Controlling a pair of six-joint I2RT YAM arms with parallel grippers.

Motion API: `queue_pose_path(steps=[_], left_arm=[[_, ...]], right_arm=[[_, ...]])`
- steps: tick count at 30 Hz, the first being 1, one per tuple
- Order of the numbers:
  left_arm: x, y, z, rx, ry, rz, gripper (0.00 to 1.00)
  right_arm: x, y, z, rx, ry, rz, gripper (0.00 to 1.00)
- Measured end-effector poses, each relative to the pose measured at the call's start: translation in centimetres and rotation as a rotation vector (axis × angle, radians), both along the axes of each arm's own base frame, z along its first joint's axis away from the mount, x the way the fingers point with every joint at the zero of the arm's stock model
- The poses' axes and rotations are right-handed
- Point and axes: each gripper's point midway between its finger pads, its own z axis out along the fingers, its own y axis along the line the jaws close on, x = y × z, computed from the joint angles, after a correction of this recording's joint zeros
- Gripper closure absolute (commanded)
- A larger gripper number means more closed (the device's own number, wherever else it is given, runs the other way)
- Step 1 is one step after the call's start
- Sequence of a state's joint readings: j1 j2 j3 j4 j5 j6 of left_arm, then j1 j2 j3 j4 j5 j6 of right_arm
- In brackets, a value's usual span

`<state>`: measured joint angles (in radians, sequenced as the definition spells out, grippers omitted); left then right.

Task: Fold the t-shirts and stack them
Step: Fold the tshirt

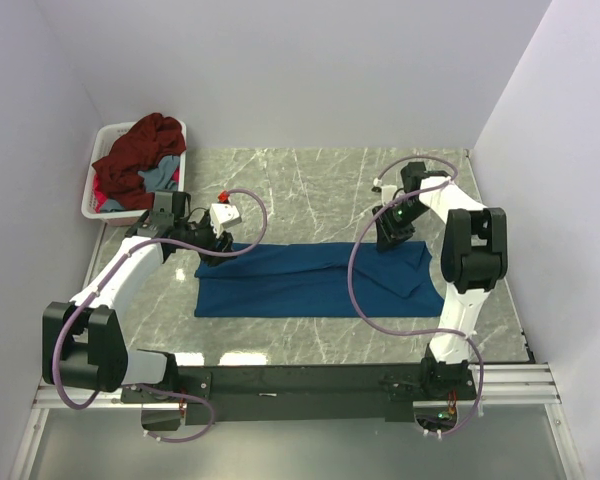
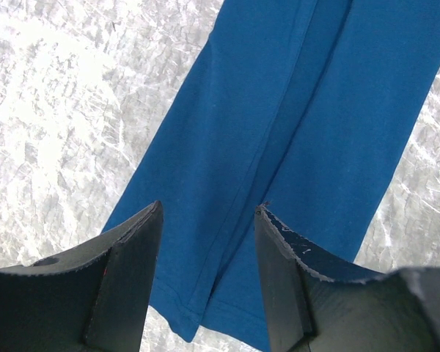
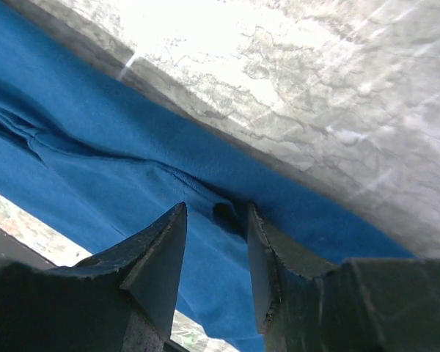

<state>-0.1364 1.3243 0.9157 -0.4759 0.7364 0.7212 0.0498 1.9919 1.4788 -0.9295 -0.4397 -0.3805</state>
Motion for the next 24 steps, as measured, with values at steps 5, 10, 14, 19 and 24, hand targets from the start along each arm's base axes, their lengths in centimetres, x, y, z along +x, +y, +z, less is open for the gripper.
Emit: queue_pose_path(steps=[5, 10, 14, 19, 24], left_arm=[[0.0, 0.0, 0.0, 0.001, 0.000, 0.000, 0.42], [0.0, 0.0, 0.0, 0.001, 0.000, 0.000, 0.42], [0.0, 0.0, 0.0, 0.001, 0.000, 0.000, 0.42], [0.0, 0.0, -0.1, 0.001, 0.001, 0.000, 0.42], [-0.3, 0.1, -0.3, 0.004, 0.012, -0.001, 0.42]], right_arm=[[-0.5, 0.4, -0.3, 0.024, 0.028, 0.007, 0.59], [-0.8, 0.8, 0.0, 0.048, 0.037, 0.014, 0.63], [-0.9, 0.9, 0.4, 0.056, 0.033, 0.019, 0.82], [-1.1, 1.0, 0.6, 0.065, 0.035, 0.025, 1.00], [-2.0, 1.9, 1.9, 0.108, 0.038, 0.051, 1.00]])
